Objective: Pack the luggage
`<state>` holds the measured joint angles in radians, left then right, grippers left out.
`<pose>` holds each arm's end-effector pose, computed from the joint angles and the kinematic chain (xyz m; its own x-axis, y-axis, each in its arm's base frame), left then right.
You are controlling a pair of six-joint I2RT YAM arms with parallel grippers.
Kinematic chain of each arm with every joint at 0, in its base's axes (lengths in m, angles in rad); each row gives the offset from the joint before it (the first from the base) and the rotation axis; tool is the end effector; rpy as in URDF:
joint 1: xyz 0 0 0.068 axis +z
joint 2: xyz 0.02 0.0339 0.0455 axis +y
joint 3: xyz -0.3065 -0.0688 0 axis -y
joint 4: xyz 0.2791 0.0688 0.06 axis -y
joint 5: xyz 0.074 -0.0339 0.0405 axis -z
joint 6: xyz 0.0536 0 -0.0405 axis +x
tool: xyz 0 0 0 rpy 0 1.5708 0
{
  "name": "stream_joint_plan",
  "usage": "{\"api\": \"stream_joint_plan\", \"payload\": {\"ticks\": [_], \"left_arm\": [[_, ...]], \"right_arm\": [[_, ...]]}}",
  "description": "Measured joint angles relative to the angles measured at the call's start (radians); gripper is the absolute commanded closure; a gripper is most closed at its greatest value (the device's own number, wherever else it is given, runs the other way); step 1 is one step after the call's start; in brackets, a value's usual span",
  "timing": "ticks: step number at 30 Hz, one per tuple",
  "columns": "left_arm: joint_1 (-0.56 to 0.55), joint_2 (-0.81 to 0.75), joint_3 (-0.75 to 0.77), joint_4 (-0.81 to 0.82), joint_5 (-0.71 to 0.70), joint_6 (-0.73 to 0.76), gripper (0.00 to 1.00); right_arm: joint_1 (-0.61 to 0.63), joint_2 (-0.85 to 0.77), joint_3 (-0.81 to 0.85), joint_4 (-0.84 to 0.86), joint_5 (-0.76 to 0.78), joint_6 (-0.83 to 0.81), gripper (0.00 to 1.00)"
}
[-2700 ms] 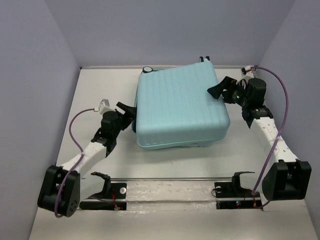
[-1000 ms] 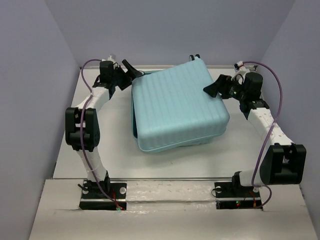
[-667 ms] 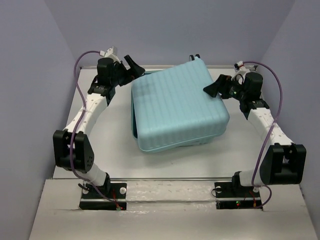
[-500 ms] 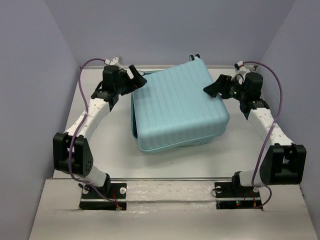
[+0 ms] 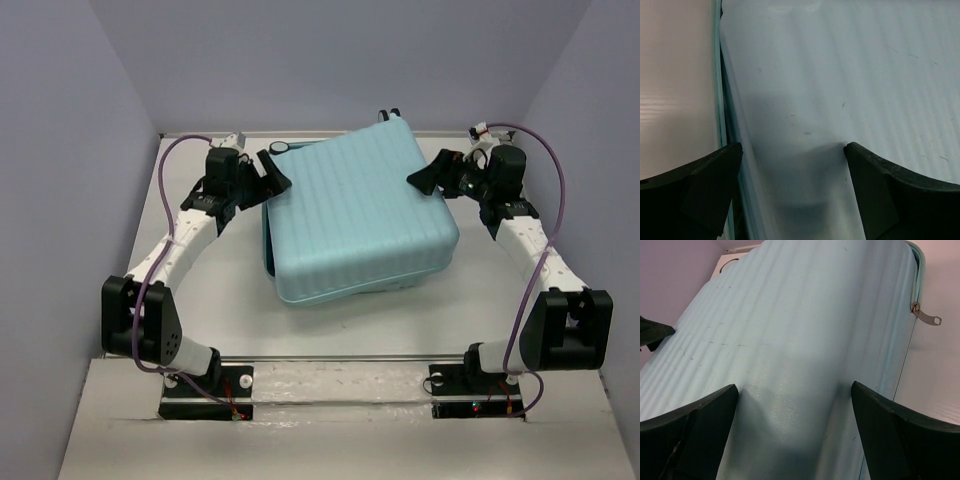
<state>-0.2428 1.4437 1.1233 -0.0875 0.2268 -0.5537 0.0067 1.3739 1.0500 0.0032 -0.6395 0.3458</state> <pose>0.3667 -0.1033 0.3365 -0.5561 -0.3901 -0.7339 0.1672 0.8124 -0.5586 0.3545 0.0344 0.3452 -0.4904 0.2687 -0.8291 -0.4310 0.7520 0.4987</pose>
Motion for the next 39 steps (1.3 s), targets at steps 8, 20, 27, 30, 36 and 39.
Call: {"api": "stream_joint_plan", "payload": {"ticks": [8,20,27,30,36,39], "left_arm": [[-0.001,0.013,-0.037,0.074,-0.001,-0.078,0.83],[-0.063,-0.110,-0.040,0.201,0.048,-0.181,0.94],[-0.056,-0.275,0.066,0.087,0.019,-0.107,0.11],[-0.056,-0.493,-0.081,0.023,-0.003,-0.077,0.02],[-0.036,-0.793,-0.391,-0.123,0.000,-0.128,0.01],[-0.036,-0.920,-0.547,-0.147,0.014,-0.270,0.01]], "right_arm": [[0.002,0.000,-0.003,0.005,0.014,0.008,0.00],[0.014,-0.001,-0.013,0.028,0.017,0.024,0.00],[0.029,-0.051,-0.013,-0.028,0.058,0.036,0.00],[0.043,-0.108,-0.009,-0.089,0.086,0.037,0.00],[0.194,-0.301,0.006,-0.183,0.115,0.037,0.00],[0.253,-0.359,0.023,-0.184,0.089,0.027,0.00]]}}
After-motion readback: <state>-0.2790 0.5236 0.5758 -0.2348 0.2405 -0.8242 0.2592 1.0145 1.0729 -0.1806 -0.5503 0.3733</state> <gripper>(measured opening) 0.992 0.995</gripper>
